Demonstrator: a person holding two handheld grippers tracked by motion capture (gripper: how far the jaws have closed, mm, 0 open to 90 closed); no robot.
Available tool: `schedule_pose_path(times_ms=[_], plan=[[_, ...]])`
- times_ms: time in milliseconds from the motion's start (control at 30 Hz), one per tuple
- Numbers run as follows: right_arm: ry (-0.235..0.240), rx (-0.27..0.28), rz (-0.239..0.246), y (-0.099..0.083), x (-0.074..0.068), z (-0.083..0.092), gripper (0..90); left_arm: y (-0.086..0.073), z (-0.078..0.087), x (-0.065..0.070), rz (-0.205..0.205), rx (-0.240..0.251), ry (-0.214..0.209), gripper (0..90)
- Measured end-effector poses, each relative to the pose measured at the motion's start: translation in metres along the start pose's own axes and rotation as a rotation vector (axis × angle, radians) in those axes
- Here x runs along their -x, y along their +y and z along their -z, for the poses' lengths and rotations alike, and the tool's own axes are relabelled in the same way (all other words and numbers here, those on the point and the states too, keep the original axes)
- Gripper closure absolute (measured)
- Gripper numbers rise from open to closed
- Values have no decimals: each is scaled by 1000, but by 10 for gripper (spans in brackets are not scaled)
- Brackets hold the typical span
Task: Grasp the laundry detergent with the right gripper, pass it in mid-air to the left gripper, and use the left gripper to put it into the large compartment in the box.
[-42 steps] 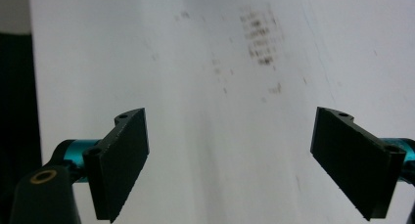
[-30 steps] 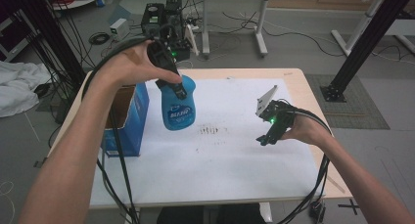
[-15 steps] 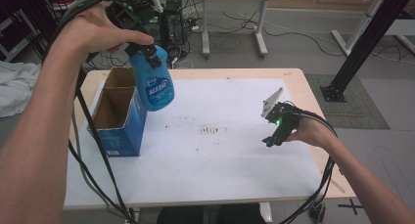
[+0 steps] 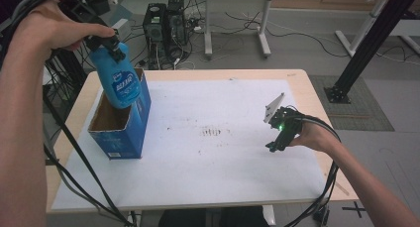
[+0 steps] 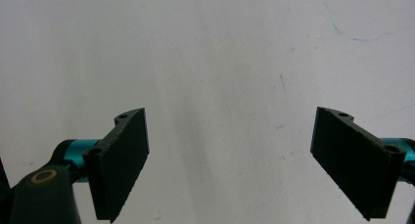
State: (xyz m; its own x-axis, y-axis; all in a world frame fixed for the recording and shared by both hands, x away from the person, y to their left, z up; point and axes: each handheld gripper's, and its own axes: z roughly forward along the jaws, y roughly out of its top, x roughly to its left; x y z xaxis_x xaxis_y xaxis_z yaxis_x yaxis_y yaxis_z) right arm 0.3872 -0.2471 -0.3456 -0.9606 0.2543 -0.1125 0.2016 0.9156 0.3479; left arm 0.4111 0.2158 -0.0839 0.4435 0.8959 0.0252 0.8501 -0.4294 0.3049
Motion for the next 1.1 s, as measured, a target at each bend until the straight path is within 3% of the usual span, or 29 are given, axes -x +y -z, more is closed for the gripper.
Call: schedule_pose_path(times_ms=[100, 300, 467, 767, 1100], plan=[[0, 0, -1, -1, 0, -1, 135, -3, -1, -5, 1, -8, 20, 379], [-6, 7, -4, -1, -1, -1, 135, -12, -9, -19, 49, -22, 47, 379], [-7, 2, -5, -3, -2, -2, 135, -19, -24, -26, 70, -37, 59, 379], [-4, 3, -5, -4, -4, -3, 135, -25, -50, -32, 80, -76, 38, 379], [-5, -9, -3, -3, -7, -8, 135, -32, -88, -36, 63, -112, 8, 379]])
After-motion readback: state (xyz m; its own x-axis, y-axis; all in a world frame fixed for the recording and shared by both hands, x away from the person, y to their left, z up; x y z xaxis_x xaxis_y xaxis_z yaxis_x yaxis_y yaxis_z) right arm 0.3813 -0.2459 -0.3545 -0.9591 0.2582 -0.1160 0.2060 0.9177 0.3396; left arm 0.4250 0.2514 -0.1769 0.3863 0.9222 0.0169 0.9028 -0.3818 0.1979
